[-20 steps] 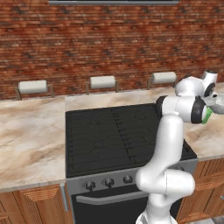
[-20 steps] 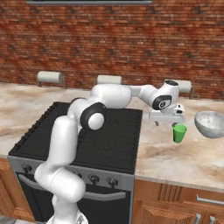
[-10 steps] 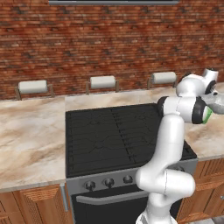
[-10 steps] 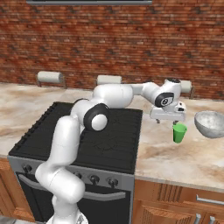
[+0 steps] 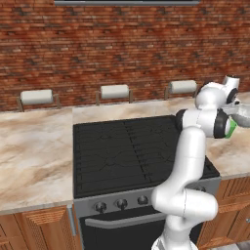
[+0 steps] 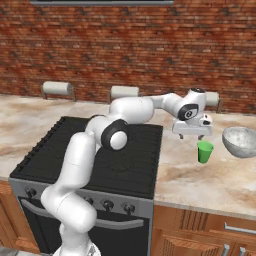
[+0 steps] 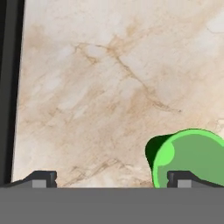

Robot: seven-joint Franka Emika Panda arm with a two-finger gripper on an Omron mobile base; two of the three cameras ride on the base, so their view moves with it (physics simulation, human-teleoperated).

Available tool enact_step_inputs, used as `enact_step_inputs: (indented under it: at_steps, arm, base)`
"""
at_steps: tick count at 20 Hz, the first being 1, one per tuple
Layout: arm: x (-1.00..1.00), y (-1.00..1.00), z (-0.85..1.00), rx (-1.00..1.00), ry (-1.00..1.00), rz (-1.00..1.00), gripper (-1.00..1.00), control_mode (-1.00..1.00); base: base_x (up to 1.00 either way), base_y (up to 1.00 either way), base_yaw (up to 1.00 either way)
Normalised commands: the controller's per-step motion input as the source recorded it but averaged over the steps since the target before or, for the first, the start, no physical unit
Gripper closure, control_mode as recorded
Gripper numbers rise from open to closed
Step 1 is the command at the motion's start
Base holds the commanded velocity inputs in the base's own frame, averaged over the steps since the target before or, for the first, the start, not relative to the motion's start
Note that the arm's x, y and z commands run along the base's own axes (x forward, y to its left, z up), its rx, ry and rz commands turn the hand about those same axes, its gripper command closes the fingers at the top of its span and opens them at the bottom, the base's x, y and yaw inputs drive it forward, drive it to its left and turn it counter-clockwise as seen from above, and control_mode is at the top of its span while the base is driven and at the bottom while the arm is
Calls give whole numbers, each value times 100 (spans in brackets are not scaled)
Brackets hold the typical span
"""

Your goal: Pick the cup and bowl from the counter and place them on the counter next to the sink.

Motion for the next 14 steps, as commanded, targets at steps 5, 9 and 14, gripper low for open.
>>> enact_step_inputs:
  at_steps: [5, 9, 14]
  arm:
    - [12, -29, 0, 0, 3, 0, -100, -100]
    - [1, -44, 0, 0, 5, 0, -100, -100]
    - [1, -41, -3, 0, 6, 0, -100, -100]
  base:
    - [0, 0, 0]
    - [0, 0, 0]
    - [0, 0, 0]
